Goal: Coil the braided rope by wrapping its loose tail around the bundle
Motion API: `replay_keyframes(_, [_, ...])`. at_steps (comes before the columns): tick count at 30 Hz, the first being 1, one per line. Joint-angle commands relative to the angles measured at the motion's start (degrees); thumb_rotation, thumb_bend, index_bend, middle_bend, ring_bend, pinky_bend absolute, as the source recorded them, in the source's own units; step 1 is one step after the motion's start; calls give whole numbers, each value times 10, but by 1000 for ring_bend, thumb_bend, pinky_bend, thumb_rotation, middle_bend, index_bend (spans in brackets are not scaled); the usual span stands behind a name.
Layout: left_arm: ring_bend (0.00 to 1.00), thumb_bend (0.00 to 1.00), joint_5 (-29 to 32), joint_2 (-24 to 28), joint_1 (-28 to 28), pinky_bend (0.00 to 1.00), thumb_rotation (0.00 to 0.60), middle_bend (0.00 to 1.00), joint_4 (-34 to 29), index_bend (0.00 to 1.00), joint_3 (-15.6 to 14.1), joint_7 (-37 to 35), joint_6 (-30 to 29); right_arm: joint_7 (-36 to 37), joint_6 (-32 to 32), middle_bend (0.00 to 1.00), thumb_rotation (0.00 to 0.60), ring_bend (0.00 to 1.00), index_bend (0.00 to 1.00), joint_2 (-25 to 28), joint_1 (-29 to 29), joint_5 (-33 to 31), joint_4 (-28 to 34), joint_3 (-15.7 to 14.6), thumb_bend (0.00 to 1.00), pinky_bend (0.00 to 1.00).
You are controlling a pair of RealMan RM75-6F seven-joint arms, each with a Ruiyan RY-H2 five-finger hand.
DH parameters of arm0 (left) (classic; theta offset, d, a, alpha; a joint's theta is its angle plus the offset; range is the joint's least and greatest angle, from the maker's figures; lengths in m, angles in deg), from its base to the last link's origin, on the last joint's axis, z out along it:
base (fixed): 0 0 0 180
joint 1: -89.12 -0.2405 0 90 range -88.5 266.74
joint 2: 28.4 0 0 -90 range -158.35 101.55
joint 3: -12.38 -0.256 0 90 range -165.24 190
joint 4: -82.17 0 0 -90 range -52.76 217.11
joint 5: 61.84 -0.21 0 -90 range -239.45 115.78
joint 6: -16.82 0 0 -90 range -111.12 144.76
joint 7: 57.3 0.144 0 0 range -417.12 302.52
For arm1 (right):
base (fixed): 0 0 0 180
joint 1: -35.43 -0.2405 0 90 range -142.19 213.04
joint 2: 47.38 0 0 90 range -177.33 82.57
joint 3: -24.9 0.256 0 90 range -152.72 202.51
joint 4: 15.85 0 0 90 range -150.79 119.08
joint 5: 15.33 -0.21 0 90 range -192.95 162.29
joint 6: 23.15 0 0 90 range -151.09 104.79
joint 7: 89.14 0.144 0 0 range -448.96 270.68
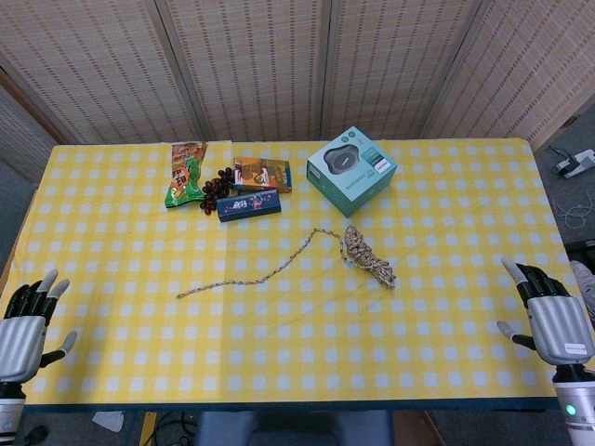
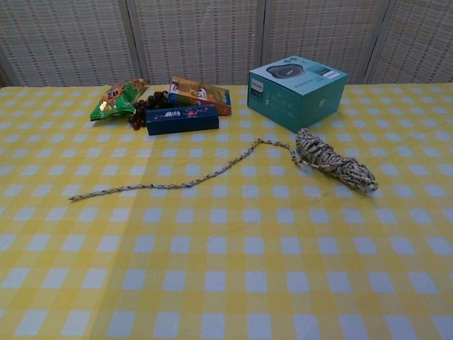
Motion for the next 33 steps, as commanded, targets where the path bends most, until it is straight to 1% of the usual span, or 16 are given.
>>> replay_keyframes(1, [75,311,0,-1,0,38,600,28,1,128,1,-1,0,-1,-1,184,600,140,82,0,-2,1,1,0,70,267])
replay_keyframes(8, [75,311,0,-10,-3,38,600,28,11,128,7,-6,-15,-4,-14,189,600,140,83,9,-12,-2,11,5,70,267])
replay_keyframes(11, [75,311,1,-11,-3,38,600,28,13,128,9,-8,-17,-10,-34,189,600,141,82,21,-27,-5,26,11,70,267])
replay_keyframes(13, [75,311,1,-12,-3,38,600,28,13,128,9,-9,-17,-15,-59,189,600,141,83,33,-45,-10,40,18,70,267])
replay_keyframes(14, [75,311,0,-12,-3,38,600,28,13,128,8,-10,-17,-19,-73,189,600,141,82,39,-55,-12,46,21,70,267])
replay_keyframes(17, [75,311,-4,-12,-4,38,600,28,12,128,5,-11,-17,-24,-140,189,600,141,82,57,-96,-29,64,31,78,267])
replay_keyframes(20, [75,311,-6,-12,-7,38,600,28,11,128,2,-12,-19,-22,-234,188,600,141,67,73,-150,-69,87,45,93,267])
replay_keyframes(22, [75,311,-7,-11,-10,38,600,28,10,128,1,-13,-22,-23,-284,183,600,140,43,77,-180,-91,93,52,107,267])
replay_keyframes(24, [75,310,-7,-9,-13,38,600,28,9,128,0,-13,-25,-26,-337,168,600,136,18,77,-214,-119,92,59,157,267])
replay_keyframes(27, [75,311,-4,-7,-16,38,600,28,8,128,-1,-11,-28,-31,-390,157,600,121,2,63,-255,-158,78,67,276,267])
replay_keyframes(31, [75,311,-2,-7,-20,38,600,28,7,128,-1,-12,-31,-34,-442,153,600,114,0,34,-299,-204,48,72,418,267])
replay_keyframes(33, [75,311,-1,-5,-20,38,600,28,7,128,-2,-11,-30,-32,-467,153,600,114,0,21,-321,-228,30,75,524,266])
